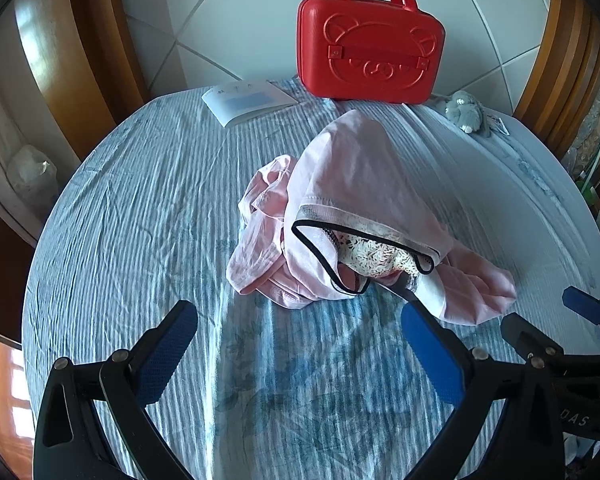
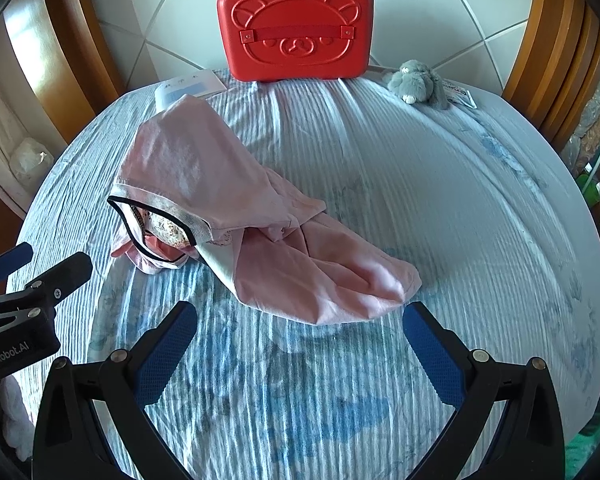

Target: Fold clothes

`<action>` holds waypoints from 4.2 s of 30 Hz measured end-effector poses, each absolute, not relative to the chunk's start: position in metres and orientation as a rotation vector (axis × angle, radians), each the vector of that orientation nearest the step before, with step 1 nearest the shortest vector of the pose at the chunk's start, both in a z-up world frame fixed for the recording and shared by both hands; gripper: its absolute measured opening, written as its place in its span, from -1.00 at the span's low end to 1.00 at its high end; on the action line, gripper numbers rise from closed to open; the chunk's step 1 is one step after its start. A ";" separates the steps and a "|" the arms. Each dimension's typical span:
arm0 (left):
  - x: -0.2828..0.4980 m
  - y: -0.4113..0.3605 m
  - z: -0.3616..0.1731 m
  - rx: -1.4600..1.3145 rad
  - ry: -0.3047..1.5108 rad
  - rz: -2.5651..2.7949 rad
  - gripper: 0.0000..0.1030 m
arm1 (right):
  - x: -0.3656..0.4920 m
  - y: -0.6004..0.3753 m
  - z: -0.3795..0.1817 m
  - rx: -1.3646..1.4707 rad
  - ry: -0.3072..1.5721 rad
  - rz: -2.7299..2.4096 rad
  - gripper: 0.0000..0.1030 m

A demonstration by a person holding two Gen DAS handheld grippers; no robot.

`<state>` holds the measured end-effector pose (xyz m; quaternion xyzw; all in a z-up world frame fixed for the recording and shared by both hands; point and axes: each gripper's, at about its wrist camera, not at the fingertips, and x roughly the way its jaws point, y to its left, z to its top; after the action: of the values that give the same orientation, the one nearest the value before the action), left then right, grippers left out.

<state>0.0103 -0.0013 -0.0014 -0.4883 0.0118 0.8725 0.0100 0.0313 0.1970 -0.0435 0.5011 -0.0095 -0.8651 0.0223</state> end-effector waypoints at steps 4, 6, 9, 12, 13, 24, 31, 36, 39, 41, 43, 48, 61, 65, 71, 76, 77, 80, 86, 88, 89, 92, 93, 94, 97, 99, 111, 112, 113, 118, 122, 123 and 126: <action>0.009 0.000 -0.003 -1.532 0.040 2.718 0.98 | 0.030 0.197 -0.044 1.554 -0.031 -2.678 1.00; 0.007 -0.001 -0.005 -1.539 0.039 2.716 0.98 | 0.029 0.197 -0.045 1.559 -0.032 -2.672 1.00; 0.004 -0.003 -0.008 -1.555 0.024 2.708 0.98 | 0.027 0.197 -0.047 1.569 -0.032 -2.667 1.00; 0.002 -0.004 -0.010 -1.555 0.025 2.708 0.98 | 0.025 0.198 -0.049 1.575 -0.032 -2.662 1.00; 0.001 -0.004 -0.011 -1.552 0.028 2.708 0.98 | 0.024 0.198 -0.049 1.577 -0.031 -2.660 1.00; -0.039 -0.015 -0.028 -1.496 0.013 2.662 0.84 | 0.000 0.202 -0.050 1.526 0.007 -2.584 0.85; -0.073 -0.007 -0.064 -1.596 -0.005 2.499 -0.57 | -0.025 0.191 -0.070 1.526 0.093 -2.470 0.67; -0.077 -0.006 -0.063 -1.559 -0.004 2.485 -0.58 | -0.052 0.174 -0.088 1.485 0.171 -2.398 0.44; -0.076 -0.013 -0.057 -1.550 -0.034 2.461 -0.51 | -0.068 0.162 -0.101 1.474 0.217 -2.337 -0.06; -0.071 -0.021 -0.053 -1.550 -0.032 2.475 -0.24 | -0.078 0.158 -0.108 1.498 0.222 -2.301 -0.68; -0.065 -0.029 -0.051 -1.541 -0.002 2.490 -0.13 | -0.085 0.157 -0.107 1.491 0.201 -2.308 -0.85; -0.053 -0.036 -0.058 -1.556 0.007 2.465 -0.13 | -0.082 0.183 -0.059 1.330 0.073 -2.466 -0.90; -0.038 0.027 -0.075 -1.456 0.088 2.337 -0.13 | -0.060 0.301 0.059 1.068 -0.239 -2.902 -0.90; -0.055 0.048 -0.078 -1.411 0.236 2.433 -0.13 | -0.052 0.322 0.068 1.056 -0.273 -2.938 -0.90; -0.085 0.064 -0.074 -1.328 0.353 2.461 -0.15 | -0.043 0.331 0.056 1.103 -0.251 -2.924 -0.90; -0.103 0.052 -0.051 -1.344 0.190 2.420 -0.95 | -0.041 0.338 0.049 1.134 -0.240 -2.932 -0.90; -0.104 0.044 -0.040 -1.335 0.125 2.439 -0.95 | -0.042 0.339 0.050 1.133 -0.235 -2.933 -0.90; -0.112 0.016 -0.006 -1.266 0.003 2.540 -0.96 | -0.049 0.331 0.056 1.112 -0.176 -2.933 -0.90; -0.134 -0.045 0.056 -1.141 -0.052 2.793 -0.96 | -0.084 0.266 0.089 0.947 0.106 -2.910 -0.90; -0.134 -0.071 0.081 -1.075 -0.068 2.881 -0.96 | -0.100 0.234 0.113 0.843 0.178 -2.895 -0.90; -0.130 -0.087 0.097 -1.024 -0.078 2.932 -0.96 | -0.109 0.219 0.127 0.793 0.202 -2.887 -0.90; -0.111 -0.140 0.156 -0.849 -0.153 3.091 -0.96 | -0.124 0.170 0.181 0.569 0.262 -2.871 -0.90; -0.099 -0.157 0.180 -0.764 -0.172 3.159 -0.96 | -0.125 0.155 0.202 0.484 0.274 -2.865 -0.90; -0.084 -0.169 0.205 -0.678 -0.165 3.216 -0.96 | -0.126 0.141 0.222 0.400 0.279 -2.857 -0.90; -0.036 -0.195 0.273 -0.483 -0.124 3.322 -0.96 | -0.114 0.120 0.291 0.170 0.198 -2.824 -0.90; -0.019 -0.189 0.295 -0.560 -0.055 3.291 -0.96 | -0.102 0.123 0.317 0.097 0.162 -2.806 -0.90; -0.022 0.021 0.084 -1.118 0.008 2.542 -0.17 | 0.009 0.290 0.222 0.395 0.092 -2.900 -0.90; -0.022 0.043 0.061 -1.143 0.035 2.488 -0.17 | 0.014 0.316 0.196 0.502 0.070 -2.940 -0.90; -0.020 0.066 0.037 -1.177 0.065 2.445 -0.17 | 0.018 0.340 0.174 0.607 0.049 -2.981 -0.90; -0.029 0.143 -0.034 -1.315 0.091 2.272 -0.17 | 0.029 0.467 0.057 1.283 -0.013 -3.109 -0.76; -0.064 0.141 -0.068 -1.384 0.125 2.313 -0.17 | 0.053 0.518 0.012 1.640 0.021 -3.108 -0.54; -0.071 0.135 -0.070 -1.393 0.129 2.340 -0.17 | 0.060 0.514 0.008 1.636 -0.008 -3.083 -0.52; -0.104 0.110 -0.079 -1.428 0.137 2.423 -0.17 | 0.082 0.500 -0.005 1.623 -0.094 -3.003 -0.28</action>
<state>-0.1043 0.1099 -0.0785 -0.5005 0.0480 0.8491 0.1622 0.0815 0.4996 -0.0047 0.4710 -0.0274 -0.8712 -0.1361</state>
